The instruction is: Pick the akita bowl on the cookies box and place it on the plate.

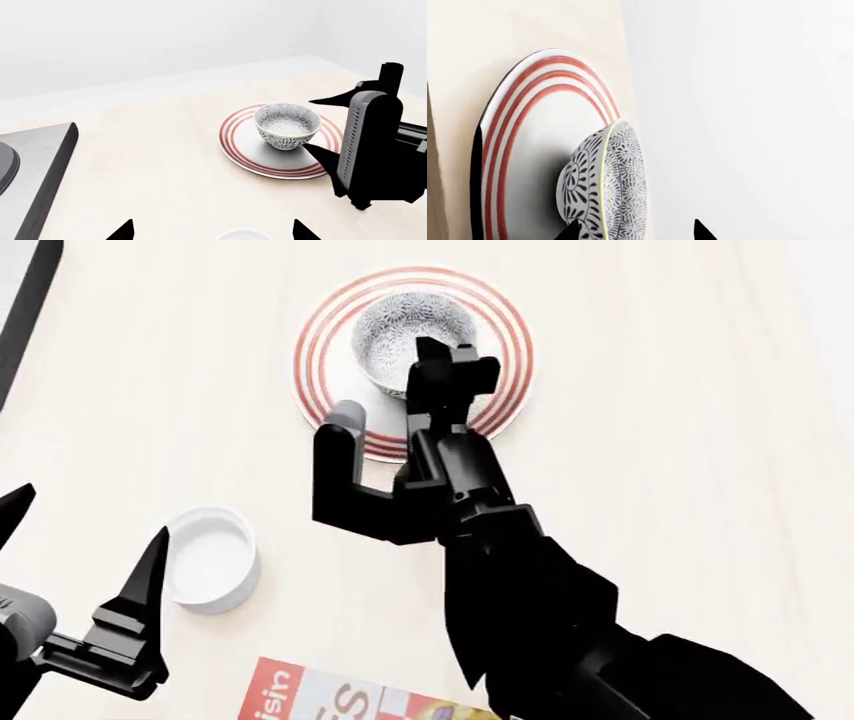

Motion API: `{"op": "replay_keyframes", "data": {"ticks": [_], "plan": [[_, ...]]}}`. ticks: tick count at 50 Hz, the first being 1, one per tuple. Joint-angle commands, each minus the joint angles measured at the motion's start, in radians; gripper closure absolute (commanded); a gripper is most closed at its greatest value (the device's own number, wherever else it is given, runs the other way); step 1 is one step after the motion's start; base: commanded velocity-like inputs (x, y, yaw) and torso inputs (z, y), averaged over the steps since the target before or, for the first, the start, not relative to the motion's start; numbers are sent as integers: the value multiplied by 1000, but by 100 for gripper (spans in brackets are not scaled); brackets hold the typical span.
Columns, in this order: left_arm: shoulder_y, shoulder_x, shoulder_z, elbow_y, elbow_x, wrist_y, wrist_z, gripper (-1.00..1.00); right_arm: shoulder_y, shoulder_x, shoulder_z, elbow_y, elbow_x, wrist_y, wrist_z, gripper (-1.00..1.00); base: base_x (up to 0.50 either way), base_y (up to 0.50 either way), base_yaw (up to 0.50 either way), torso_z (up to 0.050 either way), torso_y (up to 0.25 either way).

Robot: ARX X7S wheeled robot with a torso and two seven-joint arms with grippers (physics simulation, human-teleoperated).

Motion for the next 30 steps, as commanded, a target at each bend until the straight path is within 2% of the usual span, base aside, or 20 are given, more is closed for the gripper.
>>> {"op": "replay_keyframes", "data": {"ticks": [1,3,15,22,30], "plan": [[9,20,-24,6,0,22,37,-100,-5,46,6,-131,32,88,-61,-100,0,0,0,0,0],[9,20,-24,6,-1,22,37,-100,2,66,9,-182,38,114,-63,-100,0,0,0,0,0],[6,15,-22,30,-7,6,24,-100,137,362,24,-915,43,427,-7,-100,0,0,0,0,0],[10,11,-31,50,-19,-1,17,-100,174,474,43,-1193,35,541,42,-100,0,0,0,0,0],[49,4,-58,100,-18,19,-7,-100,132,628,152,-1505,92,626,171,-100,0,0,0,0,0]]}}
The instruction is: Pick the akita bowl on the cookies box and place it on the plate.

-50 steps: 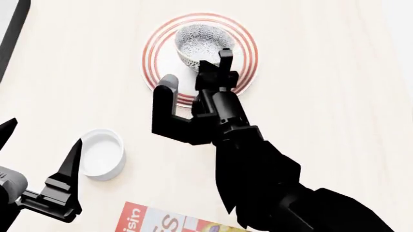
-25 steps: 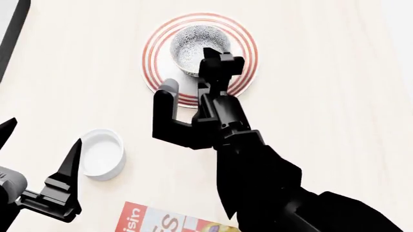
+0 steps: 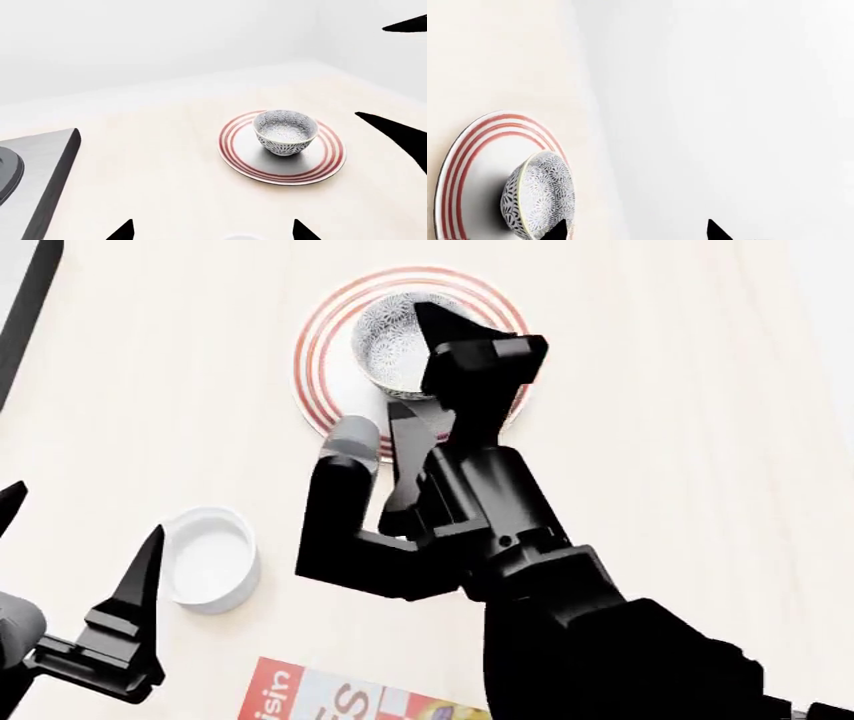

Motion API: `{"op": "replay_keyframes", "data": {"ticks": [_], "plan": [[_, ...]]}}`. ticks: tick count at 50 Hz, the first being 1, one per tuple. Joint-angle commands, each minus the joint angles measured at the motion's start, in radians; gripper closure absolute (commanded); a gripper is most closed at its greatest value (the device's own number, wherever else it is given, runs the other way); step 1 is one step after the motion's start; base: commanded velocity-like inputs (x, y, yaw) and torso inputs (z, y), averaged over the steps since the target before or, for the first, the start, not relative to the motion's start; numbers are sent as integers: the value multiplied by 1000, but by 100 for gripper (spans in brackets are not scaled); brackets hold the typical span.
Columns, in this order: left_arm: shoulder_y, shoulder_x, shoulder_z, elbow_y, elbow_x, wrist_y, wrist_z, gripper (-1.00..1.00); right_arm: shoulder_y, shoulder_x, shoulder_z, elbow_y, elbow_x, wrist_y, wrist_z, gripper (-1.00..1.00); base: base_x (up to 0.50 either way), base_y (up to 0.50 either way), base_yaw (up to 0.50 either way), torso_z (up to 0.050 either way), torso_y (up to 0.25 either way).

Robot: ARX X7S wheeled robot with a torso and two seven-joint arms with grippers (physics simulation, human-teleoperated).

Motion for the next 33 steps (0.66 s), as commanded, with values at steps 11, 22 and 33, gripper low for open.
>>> {"op": "replay_keyframes", "data": {"ticks": [11,22,33], "plan": [[135,36,-149,183,22,117,-75,-100,-223,443,428,-688,290,-59,457,-100,0,0,0,0,0],[246,62,-216,257,85,251,-104,-100,-372,692,394,-810,252,-406,777,-100,0,0,0,0,0],[337,131,-292,276,202,462,-150,-100,-166,926,47,-810,65,-730,976,-100,0,0,0,0,-1]]}}
